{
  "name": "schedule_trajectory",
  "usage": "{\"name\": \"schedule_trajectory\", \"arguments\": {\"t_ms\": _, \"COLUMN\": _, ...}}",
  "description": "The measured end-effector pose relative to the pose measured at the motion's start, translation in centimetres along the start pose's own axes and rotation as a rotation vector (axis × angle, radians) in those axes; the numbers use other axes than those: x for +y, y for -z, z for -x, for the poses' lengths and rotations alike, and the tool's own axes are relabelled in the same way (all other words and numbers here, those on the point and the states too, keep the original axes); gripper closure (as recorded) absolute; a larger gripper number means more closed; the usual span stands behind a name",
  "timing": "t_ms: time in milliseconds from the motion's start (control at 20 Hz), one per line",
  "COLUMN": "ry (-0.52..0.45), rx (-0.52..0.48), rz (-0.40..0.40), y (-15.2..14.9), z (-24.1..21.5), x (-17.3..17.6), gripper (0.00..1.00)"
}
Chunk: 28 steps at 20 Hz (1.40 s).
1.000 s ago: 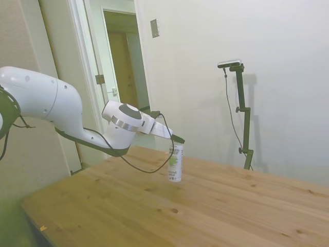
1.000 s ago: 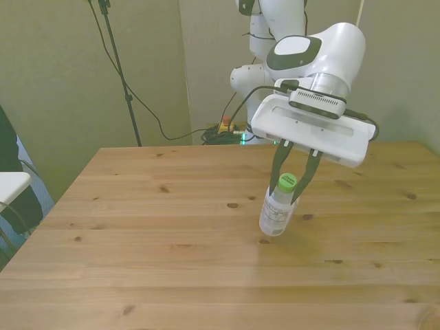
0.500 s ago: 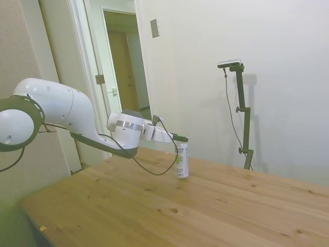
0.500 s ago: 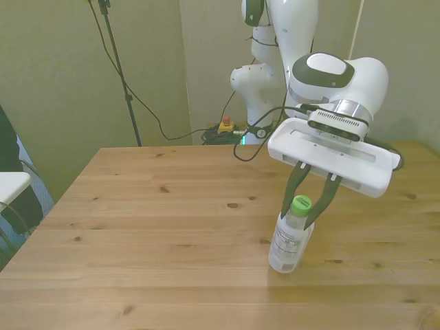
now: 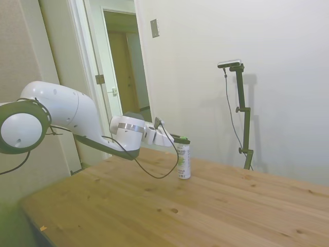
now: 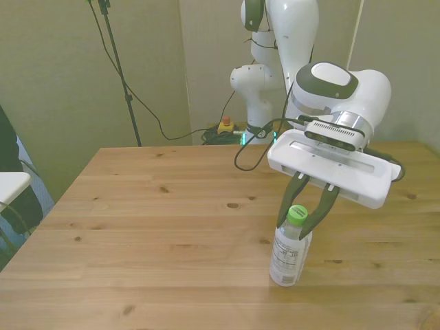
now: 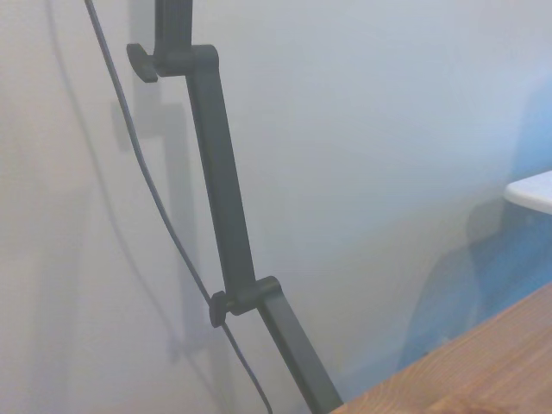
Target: Stand the water bottle
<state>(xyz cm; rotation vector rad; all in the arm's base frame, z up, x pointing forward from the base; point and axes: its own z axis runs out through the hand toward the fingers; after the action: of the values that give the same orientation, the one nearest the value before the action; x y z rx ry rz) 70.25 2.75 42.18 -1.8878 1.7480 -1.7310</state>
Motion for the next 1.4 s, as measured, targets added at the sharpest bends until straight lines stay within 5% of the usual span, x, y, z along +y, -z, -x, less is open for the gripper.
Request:
{"name": "schedule_trajectory", "arguments": {"t_ms": 1000, "ry": -0.039, "rx": -0.015, "rz": 0.011, "y": 0.9, "z": -1.7, "x": -0.4, "gripper": 0.00}}
{"name": "schedule_trajectory", "arguments": {"t_ms": 1400, "ry": -0.016, "rx": -0.248, "rz": 0.153, "y": 7.7, "z": -6.1, "x": -0.7, "gripper": 0.00}}
